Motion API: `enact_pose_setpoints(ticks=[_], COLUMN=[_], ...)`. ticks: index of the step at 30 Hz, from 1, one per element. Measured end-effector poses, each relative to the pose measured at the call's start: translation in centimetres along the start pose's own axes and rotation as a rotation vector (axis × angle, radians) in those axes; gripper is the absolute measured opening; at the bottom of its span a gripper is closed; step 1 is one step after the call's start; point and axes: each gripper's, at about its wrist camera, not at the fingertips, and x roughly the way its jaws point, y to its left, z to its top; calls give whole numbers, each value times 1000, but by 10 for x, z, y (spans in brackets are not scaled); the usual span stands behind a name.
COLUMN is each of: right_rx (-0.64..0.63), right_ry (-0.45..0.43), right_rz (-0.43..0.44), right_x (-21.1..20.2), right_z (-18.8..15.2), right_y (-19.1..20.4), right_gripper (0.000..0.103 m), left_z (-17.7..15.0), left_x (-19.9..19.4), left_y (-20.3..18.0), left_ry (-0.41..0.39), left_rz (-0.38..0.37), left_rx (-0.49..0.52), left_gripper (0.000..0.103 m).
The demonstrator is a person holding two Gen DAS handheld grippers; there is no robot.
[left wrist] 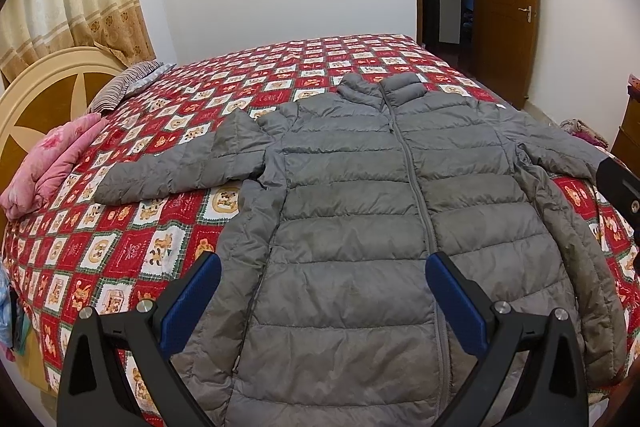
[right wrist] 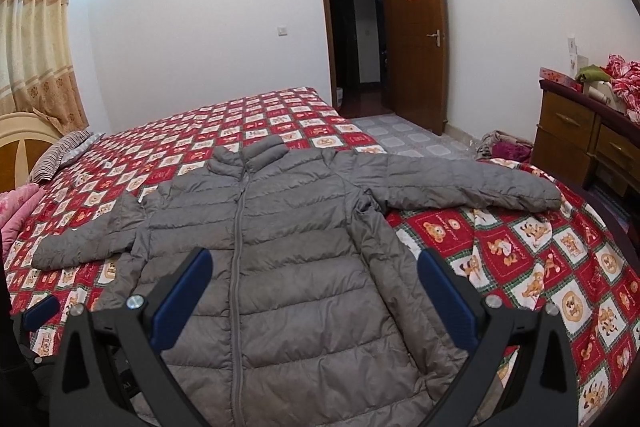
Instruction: Fold large clothes
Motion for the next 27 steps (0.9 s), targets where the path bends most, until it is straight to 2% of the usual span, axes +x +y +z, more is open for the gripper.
enact_pose_setpoints(ticks=[7,12,17,20,22,27], right_rx=[-12,-45,-71,-79,-80,-73], right_ry=[-22,-69,-93,-107,-121,-168], right_rz=[-18,-62,-75,-84,-86,-98], right_x=[-14,-34,-48,-54,-59,-72], right_z=[2,-2,-7,-8,-9,-8], right_y=[1,2,4,5,5,6], right_gripper=[103,103,103,103,103,103], left_z=[-4,-19,-33,-37,-38,-39], left_x=[-14,-36,-57,-71,-79,-97], left_y=[0,-1,-4,-7,-7,-1], left_ry=[-22,-79,-126,-190,-219,-280], left_rz=[-33,-59,-51,6,18,7], left_rx=[5,19,27,48,60,27], left_gripper=[102,102,102,102,102,102])
